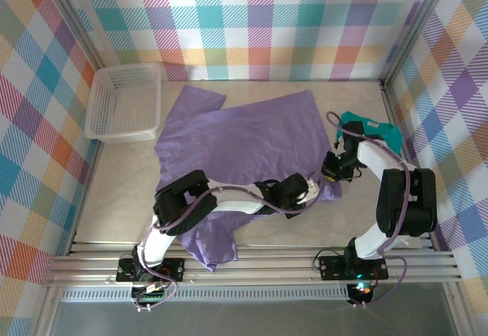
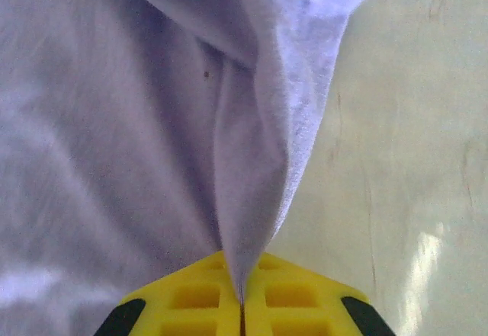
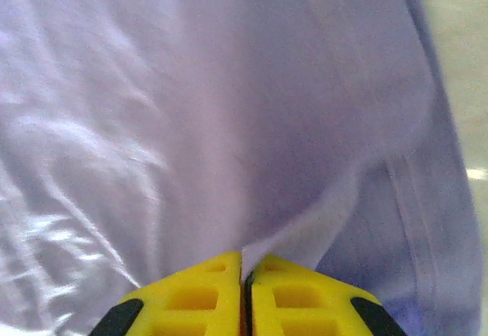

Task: Fold the inside-out t-shirt
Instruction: Smooth out the T-shirt at the center of the table.

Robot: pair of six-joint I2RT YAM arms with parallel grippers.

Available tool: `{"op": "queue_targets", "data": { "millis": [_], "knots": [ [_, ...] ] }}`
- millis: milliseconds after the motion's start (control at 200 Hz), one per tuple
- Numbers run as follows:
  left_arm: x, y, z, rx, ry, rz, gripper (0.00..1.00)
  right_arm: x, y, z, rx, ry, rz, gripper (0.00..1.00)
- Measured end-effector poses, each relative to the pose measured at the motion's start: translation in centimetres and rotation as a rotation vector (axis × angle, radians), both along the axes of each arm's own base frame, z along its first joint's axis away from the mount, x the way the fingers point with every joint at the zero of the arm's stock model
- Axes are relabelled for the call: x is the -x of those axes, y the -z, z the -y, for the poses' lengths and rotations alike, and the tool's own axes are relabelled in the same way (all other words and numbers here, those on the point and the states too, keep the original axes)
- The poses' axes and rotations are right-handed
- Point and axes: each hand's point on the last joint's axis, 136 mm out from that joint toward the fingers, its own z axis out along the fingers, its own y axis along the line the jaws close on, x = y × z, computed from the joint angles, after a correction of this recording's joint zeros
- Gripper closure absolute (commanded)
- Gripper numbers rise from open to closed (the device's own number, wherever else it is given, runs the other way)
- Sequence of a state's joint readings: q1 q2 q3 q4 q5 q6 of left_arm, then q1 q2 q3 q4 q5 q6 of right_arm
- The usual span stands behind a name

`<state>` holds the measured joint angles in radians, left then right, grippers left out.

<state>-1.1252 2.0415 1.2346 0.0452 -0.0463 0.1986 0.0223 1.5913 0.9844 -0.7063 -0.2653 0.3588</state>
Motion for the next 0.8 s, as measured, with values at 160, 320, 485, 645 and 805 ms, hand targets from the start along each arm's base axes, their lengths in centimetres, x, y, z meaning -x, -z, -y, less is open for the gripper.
{"op": "queue_targets", "data": {
  "millis": [160, 320, 485, 645, 805],
  "knots": [
    [-1.0, -2.0, -5.2, 0.112, -0.102, -0.188, 1.00, -4.2, -0.8, -2.2, -0.121, -0.033, 0.025, 0.87],
    [-3.4, -3.3, -7.3, 0.248, -0.206, -0.360, 1.00, -9.0, 1.2, -1.7, 0.014, -0.076, 0.048, 0.66],
    [-3.2, -3.9, -6.9, 0.324, -0.227, -0.486, 1.00, -5.3, -0.5, -1.4, 0.151, -0.124, 0.086, 0.51],
    [-2.6, -3.9, -6.4, 0.360, -0.226, -0.571, 1.00, 1.0, -3.1, -4.4, 0.173, -0.247, 0.171, 0.45],
    [-2.2, -3.7, -6.1, 0.371, -0.218, -0.617, 1.00, 4.9, -0.7, -4.6, 0.210, -0.286, 0.110, 0.45]
  ]
}}
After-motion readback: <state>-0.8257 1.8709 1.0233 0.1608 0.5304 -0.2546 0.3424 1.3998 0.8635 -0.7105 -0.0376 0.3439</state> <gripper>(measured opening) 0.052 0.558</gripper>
